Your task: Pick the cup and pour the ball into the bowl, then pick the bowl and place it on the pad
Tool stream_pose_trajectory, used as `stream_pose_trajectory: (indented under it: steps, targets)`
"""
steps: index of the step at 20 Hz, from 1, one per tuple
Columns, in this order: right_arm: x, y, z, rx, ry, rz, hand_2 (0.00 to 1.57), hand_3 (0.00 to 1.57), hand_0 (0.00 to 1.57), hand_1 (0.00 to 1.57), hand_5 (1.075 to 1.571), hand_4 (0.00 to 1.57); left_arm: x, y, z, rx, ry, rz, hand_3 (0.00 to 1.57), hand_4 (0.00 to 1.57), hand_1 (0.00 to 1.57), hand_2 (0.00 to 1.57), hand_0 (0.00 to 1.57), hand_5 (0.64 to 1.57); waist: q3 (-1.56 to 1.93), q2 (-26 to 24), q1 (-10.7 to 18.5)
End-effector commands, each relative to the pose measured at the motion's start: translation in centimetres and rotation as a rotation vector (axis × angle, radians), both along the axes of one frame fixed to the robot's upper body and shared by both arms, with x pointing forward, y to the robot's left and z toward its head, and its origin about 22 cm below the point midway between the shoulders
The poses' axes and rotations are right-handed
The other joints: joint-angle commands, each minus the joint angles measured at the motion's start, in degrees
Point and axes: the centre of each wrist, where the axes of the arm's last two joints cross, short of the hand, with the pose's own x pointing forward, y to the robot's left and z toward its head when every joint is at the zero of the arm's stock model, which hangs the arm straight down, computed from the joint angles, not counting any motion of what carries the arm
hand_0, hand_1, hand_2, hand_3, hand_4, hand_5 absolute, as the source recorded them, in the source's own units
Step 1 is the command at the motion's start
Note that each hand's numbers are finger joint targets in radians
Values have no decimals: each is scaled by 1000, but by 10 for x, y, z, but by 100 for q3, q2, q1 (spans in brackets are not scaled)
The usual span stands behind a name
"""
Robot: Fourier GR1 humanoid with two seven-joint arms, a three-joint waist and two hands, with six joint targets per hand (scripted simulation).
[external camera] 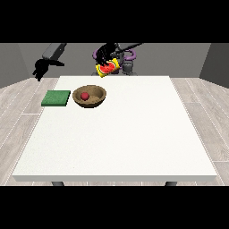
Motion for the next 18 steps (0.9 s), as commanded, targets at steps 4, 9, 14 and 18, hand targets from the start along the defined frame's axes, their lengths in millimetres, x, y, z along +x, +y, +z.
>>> stream_pose_trajectory:
  steps: [4, 9, 14, 18]
  targets:
    - [-8, -15, -2, 57, 80, -55, 0, 0, 0, 0, 1557, 462, 1, 25, 20, -470, 117, -8, 1571, 1273, 0, 1571, 0, 1452, -18, -77, 687]
    - [-8, -36, 18, 68, -12, -156, 0, 0, 0, 0, 1558, 474, 21, 83, 42, -797, 59, 23, 1571, 1002, 278, 1571, 278, 1571, -16, 489, 1335]
    - [7, -23, 27, 85, -78, -165, 0, 0, 0, 0, 1561, 236, 20, 88, 47, -1153, 299, -59, 1528, 996, 1294, 1571, 1294, 1564, -24, 1131, 1359]
    - [18, -7, 30, 111, -101, -109, 0, 0, 0, 0, 1569, 305, 25, 113, 34, -1356, 348, -108, 905, 821, 1081, 1089, 1081, 1549, -27, 1582, 1233]
